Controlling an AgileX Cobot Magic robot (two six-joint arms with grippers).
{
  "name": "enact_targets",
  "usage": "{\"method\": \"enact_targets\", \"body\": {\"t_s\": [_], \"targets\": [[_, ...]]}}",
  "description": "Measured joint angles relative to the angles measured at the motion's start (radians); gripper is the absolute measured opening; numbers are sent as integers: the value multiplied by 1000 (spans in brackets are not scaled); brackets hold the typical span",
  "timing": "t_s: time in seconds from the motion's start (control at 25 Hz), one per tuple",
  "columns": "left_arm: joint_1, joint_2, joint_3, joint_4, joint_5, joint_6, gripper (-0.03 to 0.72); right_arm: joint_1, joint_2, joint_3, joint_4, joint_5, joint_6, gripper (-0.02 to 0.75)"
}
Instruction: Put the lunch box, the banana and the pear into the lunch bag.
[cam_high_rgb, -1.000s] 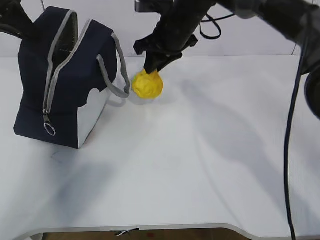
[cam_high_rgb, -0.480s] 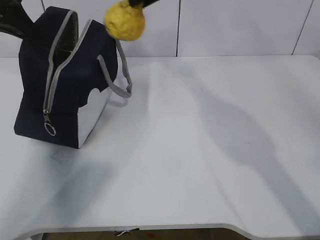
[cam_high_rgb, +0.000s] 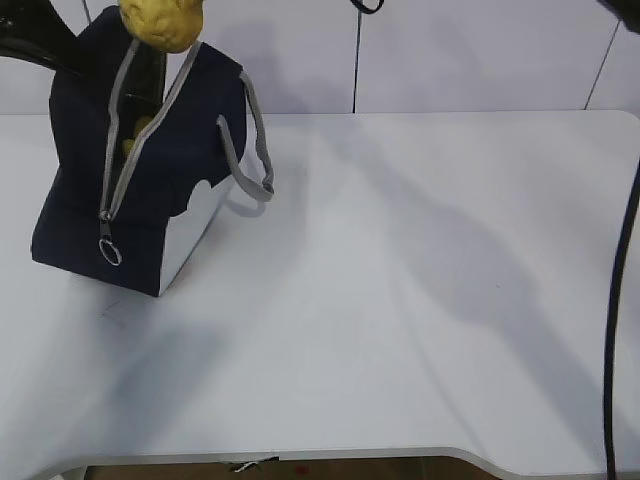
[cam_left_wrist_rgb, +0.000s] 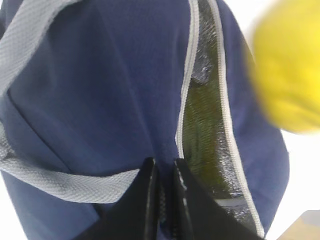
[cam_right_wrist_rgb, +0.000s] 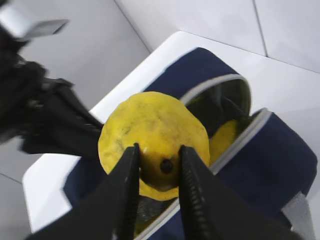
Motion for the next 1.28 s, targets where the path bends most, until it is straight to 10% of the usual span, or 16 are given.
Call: {"method": "enact_targets", "body": {"t_s": [0.76, 1.28], "targets": [[0, 0, 0, -51, 2, 0, 25, 8, 149, 0, -62, -54, -30, 216], [0, 0, 0, -53, 2, 0, 25, 9, 141, 0, -18, -39, -10, 516]]}}
